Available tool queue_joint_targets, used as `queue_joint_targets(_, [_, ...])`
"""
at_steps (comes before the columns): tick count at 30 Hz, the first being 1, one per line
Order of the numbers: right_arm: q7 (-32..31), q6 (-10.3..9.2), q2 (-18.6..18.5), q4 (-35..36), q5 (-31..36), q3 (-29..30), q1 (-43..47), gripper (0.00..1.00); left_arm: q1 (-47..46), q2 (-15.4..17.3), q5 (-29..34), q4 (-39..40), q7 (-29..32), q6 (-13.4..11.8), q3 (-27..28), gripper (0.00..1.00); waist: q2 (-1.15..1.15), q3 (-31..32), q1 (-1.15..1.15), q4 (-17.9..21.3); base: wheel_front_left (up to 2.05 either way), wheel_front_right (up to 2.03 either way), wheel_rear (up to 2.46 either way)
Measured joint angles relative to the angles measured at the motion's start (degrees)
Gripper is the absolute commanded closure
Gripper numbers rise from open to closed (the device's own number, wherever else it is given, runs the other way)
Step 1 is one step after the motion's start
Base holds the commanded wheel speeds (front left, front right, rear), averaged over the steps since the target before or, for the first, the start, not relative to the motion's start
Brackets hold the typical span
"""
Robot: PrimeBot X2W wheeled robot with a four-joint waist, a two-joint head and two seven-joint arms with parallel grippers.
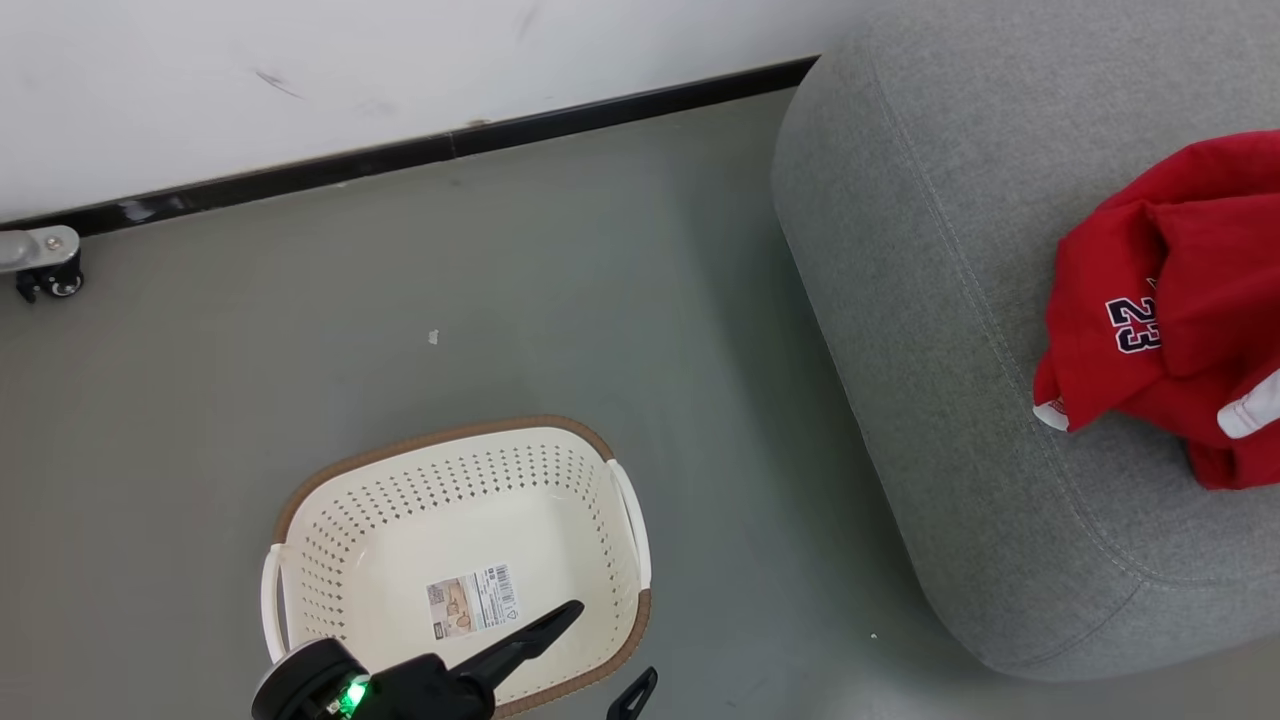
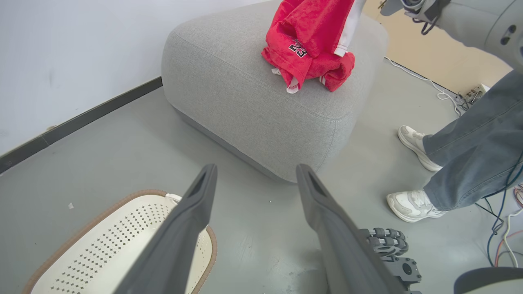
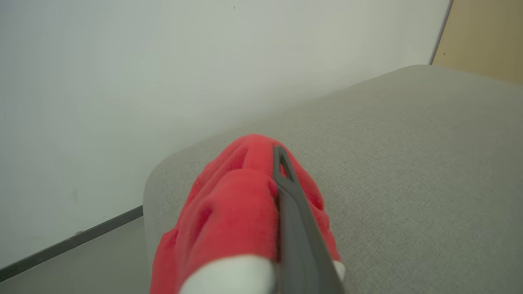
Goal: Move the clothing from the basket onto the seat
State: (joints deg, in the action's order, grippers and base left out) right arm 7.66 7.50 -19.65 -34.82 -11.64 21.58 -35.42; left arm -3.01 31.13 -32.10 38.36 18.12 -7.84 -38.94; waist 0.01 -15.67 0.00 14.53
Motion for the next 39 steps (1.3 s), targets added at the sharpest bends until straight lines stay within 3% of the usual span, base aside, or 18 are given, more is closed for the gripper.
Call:
queue_joint_targets(8, [1.52, 0.0, 3.53, -1.59, 0.15, 0.64, 2.66, 1.0, -0.03, 1.21, 0.47, 1.22, 0.04, -0.08, 1.21, 0.0, 0.0, -1.86, 0.0, 1.22, 0.0, 0.0, 0.0])
queue_joint_targets(20, [1.91, 0.0, 5.26, -3.75, 1.22, 3.5, 3.55, 0.98, -0.03, 1.59, 0.65, 1.68, -0.07, -0.15, 2.44, 0.0, 0.0, -2.83, 0.0, 2.64, 0.0, 0.0, 0.0])
queue_joint_targets(23, [1.91, 0.0, 5.44, -4.19, 2.26, 3.55, 3.75, 0.7, -0.03, 1.57, 0.62, 1.68, -0.13, -0.15, 2.53, 0.0, 0.0, -2.63, 0.0, 2.72, 0.0, 0.0, 0.0])
queue_joint_targets(26, [1.91, 0.0, 5.52, -4.25, 2.72, 3.56, 3.78, 0.55, -0.03, 1.52, 0.52, 1.68, -0.56, -0.15, 2.56, 0.0, -0.01, -2.39, 0.0, 2.8, 0.0, 0.0, 0.0])
queue_joint_targets(28, [1.91, 0.0, 5.48, -4.2, 3.55, 3.45, 4.04, 0.34, -0.03, 1.46, 0.43, 1.68, -0.58, -0.15, 2.64, 0.0, 0.0, -2.21, 0.0, 2.83, 0.0, 0.0, 0.0])
queue_joint_targets(30, [1.91, 0.0, 5.37, -4.08, 4.23, 2.87, 4.89, 0.31, -0.03, 1.38, 0.36, 1.64, -0.8, -0.13, 2.67, 0.0, 0.0, -2.01, 0.0, 2.86, 0.0, 0.0, 0.0])
queue_joint_targets(31, [1.93, 0.0, 5.36, -3.98, 4.26, 2.58, 5.28, 0.14, -0.03, 1.34, 0.36, 1.64, -0.92, -0.1, 2.69, 0.0, 0.0, -1.91, 0.0, 2.86, 0.0, 0.0, 0.0])
queue_joint_targets(32, [2.01, 0.0, 5.31, -3.64, 4.38, 2.18, 5.73, 0.14, -0.03, 1.23, 0.36, 1.64, -1.11, -0.1, 2.74, 0.0, 0.0, -1.8, 0.0, 2.86, 0.0, 0.0, 0.0])
queue_joint_targets(34, [2.02, 0.0, 5.15, -3.33, 4.69, 1.49, 5.99, 0.02, -0.03, 1.12, 0.35, 1.62, -1.12, -0.1, 2.74, 0.0, 0.0, -1.6, 0.0, 2.85, 0.0, 0.0, 0.0])
queue_joint_targets(39, [2.83, 0.0, 4.2, -2.44, 5.15, 0.6, 6.86, 0.0, -0.03, 0.64, -0.01, 1.46, -1.74, -0.1, 2.86, 0.0, 0.0, -1.18, 0.0, 2.83, 0.0, 0.0, 0.0])
